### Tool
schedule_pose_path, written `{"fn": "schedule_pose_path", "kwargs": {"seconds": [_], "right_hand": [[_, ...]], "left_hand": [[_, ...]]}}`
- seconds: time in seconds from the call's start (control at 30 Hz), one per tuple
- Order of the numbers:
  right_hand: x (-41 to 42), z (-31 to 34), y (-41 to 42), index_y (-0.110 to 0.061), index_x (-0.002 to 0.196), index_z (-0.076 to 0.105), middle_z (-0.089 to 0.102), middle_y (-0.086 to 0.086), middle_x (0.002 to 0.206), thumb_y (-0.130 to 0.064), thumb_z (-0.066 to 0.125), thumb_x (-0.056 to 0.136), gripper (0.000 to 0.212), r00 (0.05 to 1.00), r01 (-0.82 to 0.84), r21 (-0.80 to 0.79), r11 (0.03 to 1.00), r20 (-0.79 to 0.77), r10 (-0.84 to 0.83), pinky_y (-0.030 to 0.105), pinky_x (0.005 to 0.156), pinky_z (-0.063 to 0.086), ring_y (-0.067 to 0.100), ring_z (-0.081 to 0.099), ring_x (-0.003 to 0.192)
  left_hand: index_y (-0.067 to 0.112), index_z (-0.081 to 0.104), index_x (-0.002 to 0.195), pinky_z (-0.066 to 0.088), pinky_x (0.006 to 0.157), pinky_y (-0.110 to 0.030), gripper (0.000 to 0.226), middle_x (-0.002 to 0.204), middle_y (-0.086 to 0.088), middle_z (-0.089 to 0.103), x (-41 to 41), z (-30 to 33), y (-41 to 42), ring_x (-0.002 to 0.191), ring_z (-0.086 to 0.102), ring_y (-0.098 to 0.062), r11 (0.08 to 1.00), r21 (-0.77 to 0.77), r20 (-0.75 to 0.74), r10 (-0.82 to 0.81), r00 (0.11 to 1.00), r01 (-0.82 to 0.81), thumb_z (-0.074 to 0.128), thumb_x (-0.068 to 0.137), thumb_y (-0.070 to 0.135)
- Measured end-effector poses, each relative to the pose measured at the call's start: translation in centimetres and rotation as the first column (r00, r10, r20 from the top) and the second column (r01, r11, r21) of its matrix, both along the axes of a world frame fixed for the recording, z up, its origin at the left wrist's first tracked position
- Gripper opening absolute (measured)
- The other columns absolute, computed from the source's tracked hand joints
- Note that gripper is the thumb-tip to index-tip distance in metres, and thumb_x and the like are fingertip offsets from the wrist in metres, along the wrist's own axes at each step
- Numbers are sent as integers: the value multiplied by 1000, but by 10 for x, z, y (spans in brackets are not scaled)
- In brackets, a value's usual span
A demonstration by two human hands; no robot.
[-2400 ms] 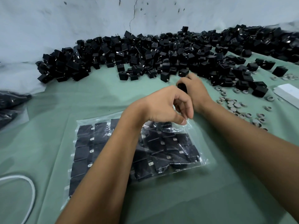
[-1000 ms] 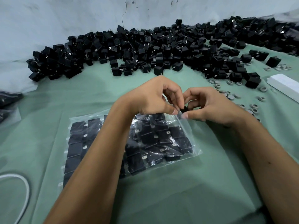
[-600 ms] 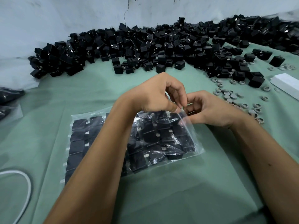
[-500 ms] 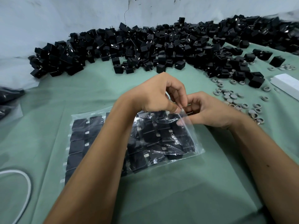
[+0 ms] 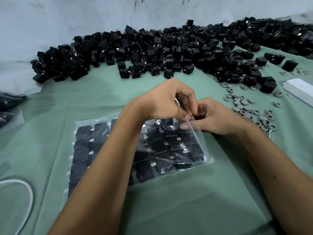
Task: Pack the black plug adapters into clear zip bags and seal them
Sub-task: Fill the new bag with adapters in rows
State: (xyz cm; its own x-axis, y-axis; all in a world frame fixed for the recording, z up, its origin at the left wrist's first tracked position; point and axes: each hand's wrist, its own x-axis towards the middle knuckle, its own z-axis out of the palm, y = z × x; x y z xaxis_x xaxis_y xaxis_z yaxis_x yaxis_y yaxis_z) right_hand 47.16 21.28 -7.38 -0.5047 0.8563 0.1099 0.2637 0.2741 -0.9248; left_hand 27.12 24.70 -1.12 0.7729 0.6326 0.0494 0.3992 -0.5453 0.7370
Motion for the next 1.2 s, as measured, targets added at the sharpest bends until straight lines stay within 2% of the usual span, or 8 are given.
{"fn": "schedule_pose_path", "kwargs": {"seconds": [0.17, 0.33, 0.53, 0.63, 0.73, 0.87, 1.03, 1.2], "right_hand": [[-1, 3, -2, -10, 94, 76, 78, 2, 89, -18, 82, 84, 15, 1000, -15, -3, 1000, 1, 15, 19, 78, 54, 12, 73, 83], [1, 7, -5, -10, 89, 75, 73, 15, 79, -19, 79, 88, 10, 996, 73, -4, 997, 46, -72, 47, 62, 51, 37, 61, 66], [2, -1, 9, -8, 93, 74, 66, -2, 57, -3, 68, 97, 8, 872, 488, -1, 873, 44, -488, 23, 43, 44, 8, 55, 45], [-6, -4, 33, -15, 98, 74, 71, -4, 73, -13, 70, 96, 5, 774, 590, 192, 784, 142, -617, 25, 57, 49, 11, 64, 60], [-15, -1, 67, -18, 128, 64, 64, 7, 122, -20, 67, 95, 33, 706, 417, 419, 807, 409, -578, 32, 86, 51, 25, 64, 106], [-35, 3, 112, -26, 153, 38, 18, 13, 163, -24, 60, 96, 61, 467, 123, 565, 815, 692, -550, 55, 100, 49, 41, 31, 138], [-50, 14, 155, -31, 163, 17, -6, 6, 172, -39, 46, 106, 65, 296, -98, 449, 888, 865, -405, 60, 113, 32, 36, 0, 155], [-50, 8, 139, -11, 139, 55, 35, 15, 147, -25, 49, 105, 37, 296, -67, 596, 800, 778, -554, 50, 98, 44, 38, 35, 128]], "left_hand": [[10, 77, 88, 58, 75, -30, 21, 82, -6, 76, 0, 0, 0, 80, 73, -21, 1000, -4, -6, 3, 1000, -3, 82, 76, -6], [9, 77, 89, 60, 78, -33, 20, 84, -8, 76, 0, -1, 0, 79, 73, -16, 1000, -25, 4, 3, 1000, -2, 84, 76, -5], [7, 78, 90, 52, 69, -17, 19, 82, -6, 75, 0, -2, -1, 72, 68, -5, 998, -52, 3, 34, 999, -34, 81, 77, -6], [12, 78, 89, 45, 69, -8, 19, 82, 0, 75, 0, -4, -1, 75, 67, -2, 998, -32, -36, 61, 997, -63, 83, 77, -2], [19, 79, 87, 42, 71, -6, 17, 86, 8, 75, 1, -7, 0, 84, 65, -3, 993, 24, -86, 119, 989, -117, 84, 77, 6], [28, 80, 91, 40, 80, -5, 19, 96, 18, 73, 0, -9, 3, 98, 61, 3, 982, 87, -134, 181, 974, -170, 81, 80, 12], [48, 71, 91, 36, 115, -35, 53, 121, 12, 64, 3, -7, 1, 126, 47, -13, 976, 150, -217, 191, 957, -160, 58, 82, -3], [48, 68, 85, 23, 112, -40, 63, 127, 7, 57, 4, -7, -1, 124, 35, -21, 954, 182, -297, 282, 912, -236, 42, 81, -9]]}}
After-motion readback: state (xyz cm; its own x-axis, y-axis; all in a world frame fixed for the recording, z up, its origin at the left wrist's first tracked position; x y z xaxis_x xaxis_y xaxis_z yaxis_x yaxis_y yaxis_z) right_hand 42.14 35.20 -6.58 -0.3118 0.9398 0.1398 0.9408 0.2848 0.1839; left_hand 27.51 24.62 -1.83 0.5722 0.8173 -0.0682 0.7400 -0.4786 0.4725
